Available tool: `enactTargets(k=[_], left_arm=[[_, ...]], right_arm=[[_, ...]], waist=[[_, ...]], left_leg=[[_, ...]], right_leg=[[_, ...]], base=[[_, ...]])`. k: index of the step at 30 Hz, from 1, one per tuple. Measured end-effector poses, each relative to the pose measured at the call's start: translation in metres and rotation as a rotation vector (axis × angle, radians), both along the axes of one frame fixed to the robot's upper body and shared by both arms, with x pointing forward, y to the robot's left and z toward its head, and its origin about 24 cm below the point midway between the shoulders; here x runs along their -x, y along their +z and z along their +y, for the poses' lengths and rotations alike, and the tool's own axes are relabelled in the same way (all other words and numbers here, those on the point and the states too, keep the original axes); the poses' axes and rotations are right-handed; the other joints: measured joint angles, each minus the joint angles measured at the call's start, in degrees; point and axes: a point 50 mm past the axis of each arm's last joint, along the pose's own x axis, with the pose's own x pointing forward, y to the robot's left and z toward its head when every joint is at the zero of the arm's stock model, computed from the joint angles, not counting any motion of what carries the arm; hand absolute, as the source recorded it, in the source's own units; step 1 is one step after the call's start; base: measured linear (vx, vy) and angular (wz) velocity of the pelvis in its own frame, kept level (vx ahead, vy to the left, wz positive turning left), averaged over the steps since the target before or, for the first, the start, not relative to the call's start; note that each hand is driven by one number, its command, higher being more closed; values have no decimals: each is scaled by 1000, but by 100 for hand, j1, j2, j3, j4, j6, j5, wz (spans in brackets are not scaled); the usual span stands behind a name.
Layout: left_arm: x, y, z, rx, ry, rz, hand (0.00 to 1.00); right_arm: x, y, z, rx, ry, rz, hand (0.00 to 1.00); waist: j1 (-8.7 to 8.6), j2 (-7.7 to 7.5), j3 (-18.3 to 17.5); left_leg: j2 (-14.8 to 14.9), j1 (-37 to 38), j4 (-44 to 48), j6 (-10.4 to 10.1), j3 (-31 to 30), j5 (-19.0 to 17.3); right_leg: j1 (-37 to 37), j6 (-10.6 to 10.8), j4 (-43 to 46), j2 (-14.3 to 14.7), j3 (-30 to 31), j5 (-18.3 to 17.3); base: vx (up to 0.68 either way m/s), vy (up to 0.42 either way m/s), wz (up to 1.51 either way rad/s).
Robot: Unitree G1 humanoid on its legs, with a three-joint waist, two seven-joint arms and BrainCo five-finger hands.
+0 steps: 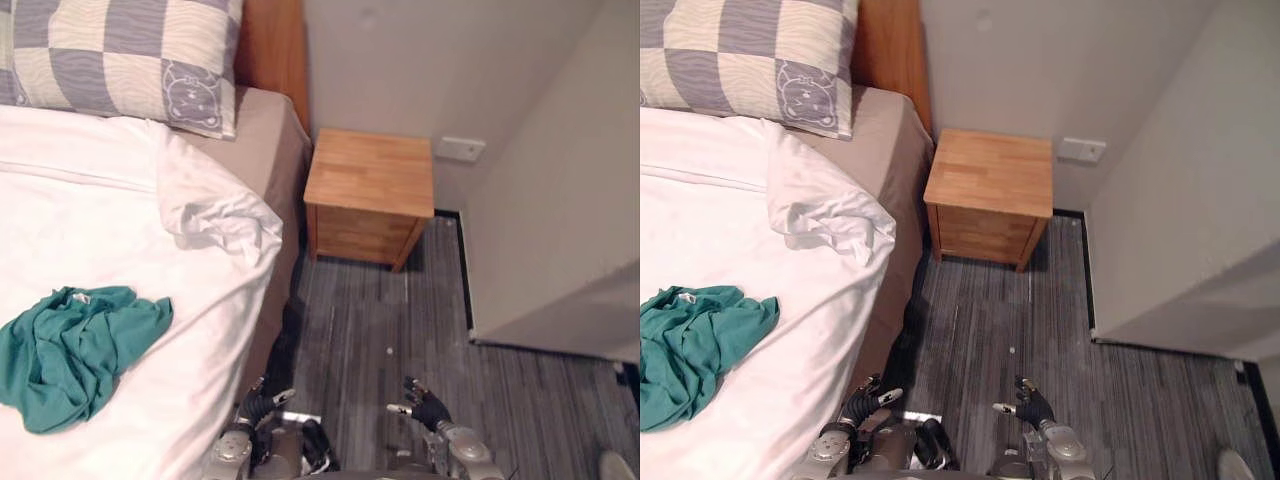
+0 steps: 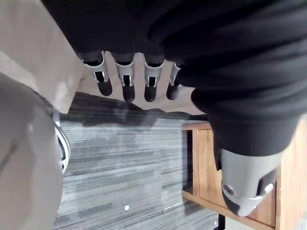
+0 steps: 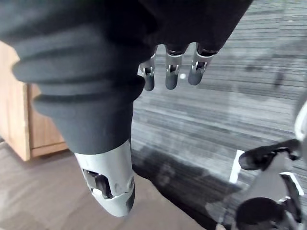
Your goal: Tidy the bed and pick cloth on bed and put in laundry
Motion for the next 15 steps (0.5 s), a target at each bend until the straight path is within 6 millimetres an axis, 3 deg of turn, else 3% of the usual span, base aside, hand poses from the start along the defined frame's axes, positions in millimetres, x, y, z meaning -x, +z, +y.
enactTargets(k=[2,3,4,7,9,10,11,12,13,14,15], left_arm=[[6,-3,-1,-4,-19,24,0],[10,-4,0,-3,-24,23,0],[10,-3,0,-2,-26,20,0],[7,-1,1,2,-39,-5,0],[8,-2,-1,22,-37,-5,0],[12,-3,1,28,-19,4,0],[17,-3,9,19,6,13,0],[18,-5,6,32,26,24,0],[19,-6,0,59,40,23,0],[19,-6,-5,79,54,9,0],[19,-5,-8,93,67,1,0]], right_arm=[[10,-3,-3,-8,-31,22,0],[14,-4,-3,-18,-61,16,0],[15,-4,-3,-14,-70,15,0],[14,-2,-8,8,-121,-10,0],[15,-1,-12,16,-165,-22,0],[17,-2,-10,15,-175,-23,0],[24,-5,-3,4,-195,-12,0],[20,-3,-5,12,-190,-26,0],[15,-1,-9,31,-178,-34,0],[13,0,-11,35,-168,-34,0],[13,-1,-12,38,-162,-26,0]], waist=[[-52,98,32],[-81,188,61],[-101,179,54],[-151,200,48],[-233,190,42],[-253,123,4],[-240,-135,-70],[-220,62,-33],[-133,335,-102],[-117,428,-154],[-122,476,-164]], left_leg=[[-66,522,-253,-7,-570,5],[-61,836,-389,-43,-904,26],[-52,929,-429,-54,-1079,33],[73,1091,-553,-260,-2116,62],[146,1073,-542,-527,-2798,-20],[171,1087,-493,-722,-3118,-130],[135,1121,-393,-1025,-3509,-312],[278,1183,-373,-1143,-3673,-407],[592,1137,-381,-1308,-3730,-320],[771,1083,-424,-1500,-3754,-114],[851,1039,-470,-1545,-3754,43]], right_leg=[[-201,-12,245,-26,23,-267],[-339,-109,-94,31,151,-358],[-408,-129,-341,83,199,-372],[-940,-40,-2278,481,1397,-218],[-1087,58,-3438,686,2755,369],[-1059,200,-3961,725,3338,876],[-944,466,-4184,676,3713,1549],[-900,475,-3962,782,3534,1402],[-888,304,-3829,981,3323,1352],[-798,118,-3804,1004,2980,1103],[-770,27,-3728,1016,2768,1044]], base=[[513,2,151],[608,-89,162],[572,-139,172],[367,-165,164],[442,-344,190],[527,-486,222],[440,-471,180],[378,-458,142],[282,-408,101],[282,-448,108],[189,-382,99]])
